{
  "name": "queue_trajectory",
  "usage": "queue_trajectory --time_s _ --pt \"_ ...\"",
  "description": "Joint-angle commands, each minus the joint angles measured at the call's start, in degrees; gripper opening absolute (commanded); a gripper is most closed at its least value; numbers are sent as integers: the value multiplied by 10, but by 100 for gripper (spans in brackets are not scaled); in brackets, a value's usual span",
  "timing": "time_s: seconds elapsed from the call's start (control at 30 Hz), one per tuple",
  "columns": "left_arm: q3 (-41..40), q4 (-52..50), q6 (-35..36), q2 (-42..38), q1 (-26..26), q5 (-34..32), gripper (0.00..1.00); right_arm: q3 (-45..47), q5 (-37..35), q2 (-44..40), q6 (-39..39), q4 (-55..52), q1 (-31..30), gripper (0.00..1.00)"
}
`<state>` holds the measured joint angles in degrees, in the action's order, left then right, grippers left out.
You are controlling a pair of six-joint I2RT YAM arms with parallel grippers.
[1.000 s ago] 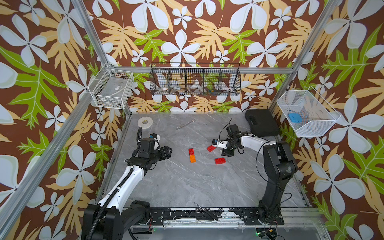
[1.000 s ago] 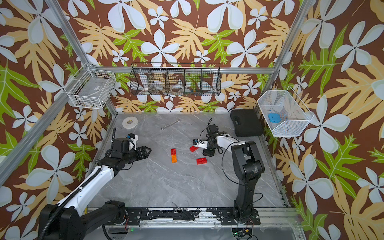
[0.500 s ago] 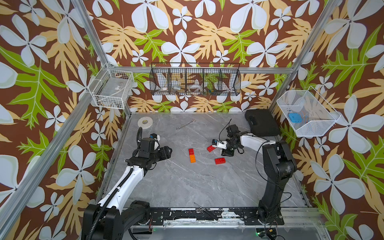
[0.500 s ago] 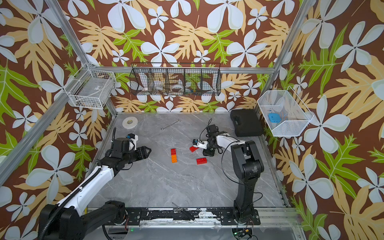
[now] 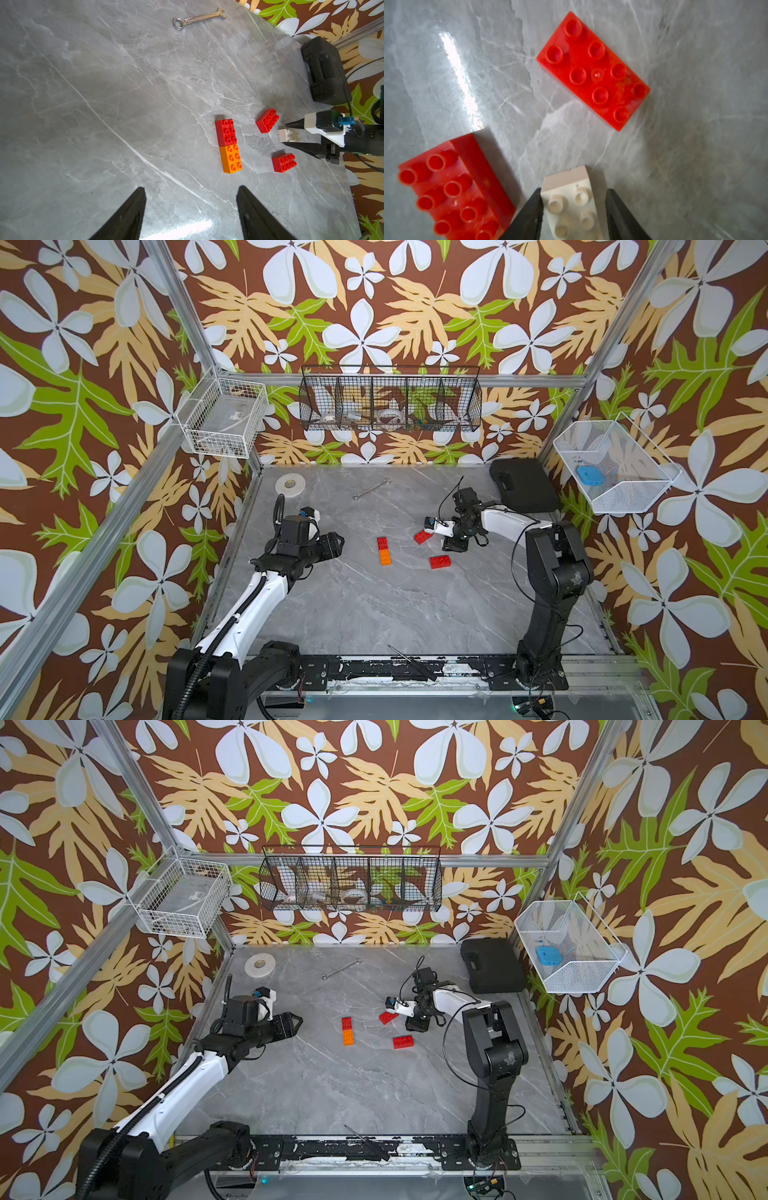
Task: Assemble a rectangle with lego
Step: Pick up the lego brick from the center of the board.
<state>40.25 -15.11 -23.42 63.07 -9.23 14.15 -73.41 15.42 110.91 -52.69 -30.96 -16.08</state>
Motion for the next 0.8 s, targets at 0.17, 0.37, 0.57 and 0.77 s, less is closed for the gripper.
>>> queue_trajectory --time_s 0.17,0.37,0.57,0.77 --pt "4 1 6 -2 -2 -1 71 -3 10 3 4 -13 0 42" --pt "4 1 6 -4 -1 -1 71 -1 13 4 6 -10 0 35" --pt "3 1 5 -6 -1 -2 71 10 9 -5 6 -2 0 27" --pt "2 3 1 -4 -2 0 71 19 0 -38 9 4 0 24"
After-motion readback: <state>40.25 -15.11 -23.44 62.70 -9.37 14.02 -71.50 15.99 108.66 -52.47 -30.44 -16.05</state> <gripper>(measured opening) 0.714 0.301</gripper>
